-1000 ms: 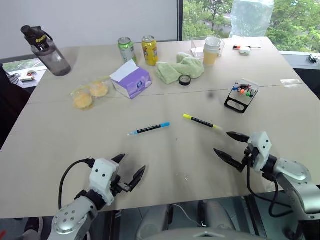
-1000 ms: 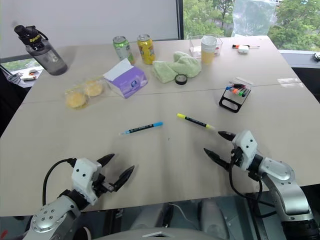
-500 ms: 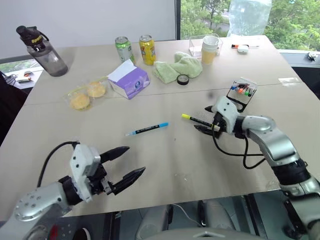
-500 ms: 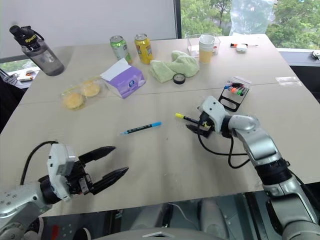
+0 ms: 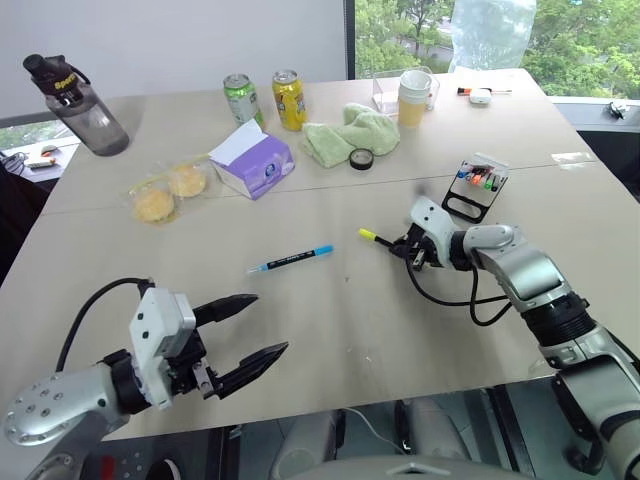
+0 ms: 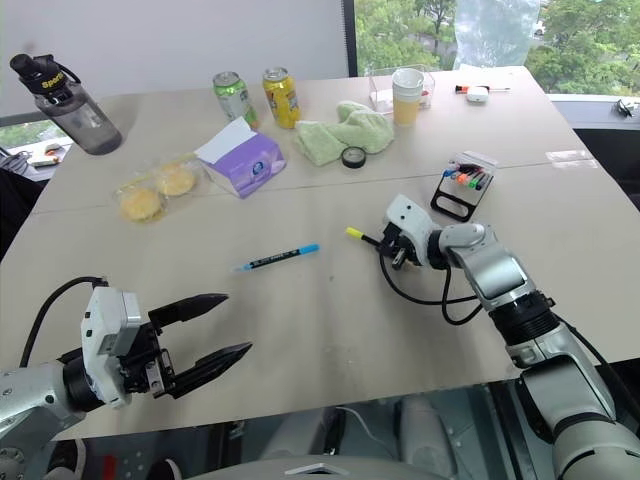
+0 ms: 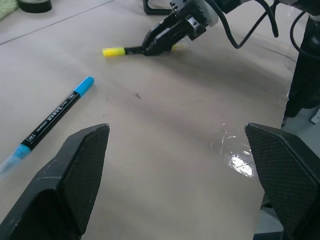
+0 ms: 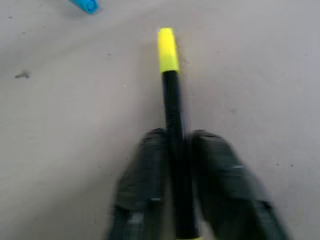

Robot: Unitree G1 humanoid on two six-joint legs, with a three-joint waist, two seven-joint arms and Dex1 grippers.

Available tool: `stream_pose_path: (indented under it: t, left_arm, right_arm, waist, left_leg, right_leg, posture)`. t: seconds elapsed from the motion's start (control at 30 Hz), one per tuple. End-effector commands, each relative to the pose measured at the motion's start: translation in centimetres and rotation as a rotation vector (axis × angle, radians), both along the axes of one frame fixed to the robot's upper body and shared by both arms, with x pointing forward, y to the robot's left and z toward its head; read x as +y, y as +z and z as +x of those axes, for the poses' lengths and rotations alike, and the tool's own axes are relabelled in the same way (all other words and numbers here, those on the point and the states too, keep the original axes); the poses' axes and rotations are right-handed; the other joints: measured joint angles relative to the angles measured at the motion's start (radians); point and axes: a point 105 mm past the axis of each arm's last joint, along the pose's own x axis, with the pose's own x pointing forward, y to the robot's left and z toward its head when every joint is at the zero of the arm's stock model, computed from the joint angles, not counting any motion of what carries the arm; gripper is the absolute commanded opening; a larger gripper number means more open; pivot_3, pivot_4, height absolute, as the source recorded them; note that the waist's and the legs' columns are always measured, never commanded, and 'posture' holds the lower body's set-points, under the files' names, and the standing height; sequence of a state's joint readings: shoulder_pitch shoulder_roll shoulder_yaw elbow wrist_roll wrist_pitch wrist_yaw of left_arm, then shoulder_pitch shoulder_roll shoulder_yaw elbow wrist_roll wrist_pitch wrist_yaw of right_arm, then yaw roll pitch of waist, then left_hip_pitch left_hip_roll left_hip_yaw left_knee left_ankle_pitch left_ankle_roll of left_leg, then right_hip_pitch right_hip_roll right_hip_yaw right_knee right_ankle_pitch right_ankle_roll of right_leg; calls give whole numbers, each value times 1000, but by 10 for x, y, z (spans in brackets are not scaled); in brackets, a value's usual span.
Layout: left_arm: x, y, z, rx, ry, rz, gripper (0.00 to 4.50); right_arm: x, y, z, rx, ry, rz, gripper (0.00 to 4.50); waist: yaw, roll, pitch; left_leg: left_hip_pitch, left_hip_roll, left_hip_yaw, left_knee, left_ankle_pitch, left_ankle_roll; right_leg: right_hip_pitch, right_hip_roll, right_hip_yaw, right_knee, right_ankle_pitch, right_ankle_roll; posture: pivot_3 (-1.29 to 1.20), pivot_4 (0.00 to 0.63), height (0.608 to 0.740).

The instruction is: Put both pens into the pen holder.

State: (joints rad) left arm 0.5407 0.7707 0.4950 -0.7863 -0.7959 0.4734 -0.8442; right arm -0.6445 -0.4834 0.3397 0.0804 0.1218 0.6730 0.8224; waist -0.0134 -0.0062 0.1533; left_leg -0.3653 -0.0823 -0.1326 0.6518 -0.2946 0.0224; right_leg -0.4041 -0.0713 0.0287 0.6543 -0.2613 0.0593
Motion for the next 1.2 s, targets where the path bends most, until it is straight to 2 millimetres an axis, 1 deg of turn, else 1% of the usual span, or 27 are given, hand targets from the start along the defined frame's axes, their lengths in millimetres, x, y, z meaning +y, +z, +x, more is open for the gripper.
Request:
stream_pose_path:
  t: [0.03,0.17,0.3,0.43,0.5,0.57,0.63,0.7,0.77,0.87,0.9,0.97,1.07,1.1,1.13,1.2]
  left_arm:
    - [-4,5,4,-41,-3,-21,4500]
    - [-7,4,13,-56,32,-64,4500]
    - [0,-3,40,-53,216,-109,4500]
    - [-3,8,64,-36,377,-392,4500]
    - [-5,10,75,-24,435,-499,4500]
    - [-12,13,84,-14,455,-596,4500]
    - [-22,18,89,0,435,-685,4500]
    - [-32,21,93,8,401,-708,4500]
    - [-40,17,96,20,369,-675,4500]
    - [-47,15,99,22,339,-648,3651]
    - [-49,17,99,22,325,-661,3038]
    - [-57,17,97,31,284,-666,2375]
    - [-64,13,94,45,252,-640,761]
    - [-66,11,94,47,246,-627,395]
    - [-69,10,93,42,232,-602,74]
    - [-73,11,93,23,215,-564,74]
  right_arm:
    - [4,7,-2,-34,8,33,35]
    - [10,20,-5,-106,46,80,35]
    - [23,39,-17,-194,151,175,35]
    - [37,54,-34,-251,249,283,35]
    - [45,61,-44,-254,305,357,35]
    - [51,64,-48,-258,321,381,35]
    - [58,62,-52,-261,341,380,35]
    - [64,62,-55,-269,358,377,35]
    - [69,65,-57,-280,374,380,35]
    - [76,69,-61,-303,408,380,0]
    - [79,71,-63,-306,416,383,0]
    - [82,72,-65,-311,426,389,0]
    - [84,74,-66,-318,431,391,0]
    - [84,74,-66,-319,431,391,0]
    - [84,74,-67,-319,433,391,0]
    - [84,73,-70,-297,447,386,0]
  waist:
    - [0,0,0]
    - [-1,0,0]
    - [0,0,0]
    - [0,0,0]
    - [0,-2,-1]
    - [0,-2,-1]
    - [0,-2,-1]
    - [0,-2,-1]
    - [-1,-2,-1]
    - [-1,-2,-1]
    - [-1,-2,-1]
    - [-1,-2,-1]
    - [0,-2,-1]
    - [0,-2,-1]
    - [0,-2,-1]
    - [0,-2,-1]
  left_leg:
    - [0,0,0,0,0,0]
    - [0,0,1,0,0,0]
    - [-3,0,2,0,0,0]
    - [-4,0,2,2,0,0]
    - [-5,0,2,3,0,0]
    - [-5,0,2,4,0,0]
    - [-5,0,2,5,1,-1]
    - [-5,0,2,7,1,-1]
    - [-5,0,2,8,1,-1]
    - [-5,0,2,8,1,-1]
    - [-5,0,2,8,1,-1]
    - [-5,0,2,8,1,-1]
    - [-5,0,2,8,1,-1]
    - [-5,-1,2,8,1,-1]
    - [-6,-1,2,8,1,-1]
    - [-6,-1,2,8,1,-1]
  right_leg:
    - [0,0,0,0,0,0]
    - [-1,0,0,1,0,0]
    - [-5,0,0,4,0,0]
    - [-6,0,0,5,0,0]
    - [-7,0,0,5,0,1]
    - [-7,0,0,6,0,1]
    - [-7,1,0,7,0,0]
    - [-7,1,0,8,0,0]
    - [-7,1,0,9,0,0]
    - [-7,1,0,9,1,0]
    - [-7,1,0,9,1,0]
    - [-7,1,0,9,1,0]
    - [-7,1,0,8,1,0]
    - [-7,1,0,8,1,0]
    - [-7,1,0,8,1,0]
    - [-7,1,0,9,1,0]
  posture:
    - [0,150,740]
    - [0,150,740]
    - [0,150,740]
    - [0,150,740]
    - [0,150,740]
    - [0,150,740]
    - [0,150,740]
    - [0,150,740]
    - [0,150,740]
    - [0,150,740]
    - [0,150,740]
    - [0,150,740]
    - [0,150,740]
    - [0,150,740]
    - [0,150,740]
    - [0,150,740]
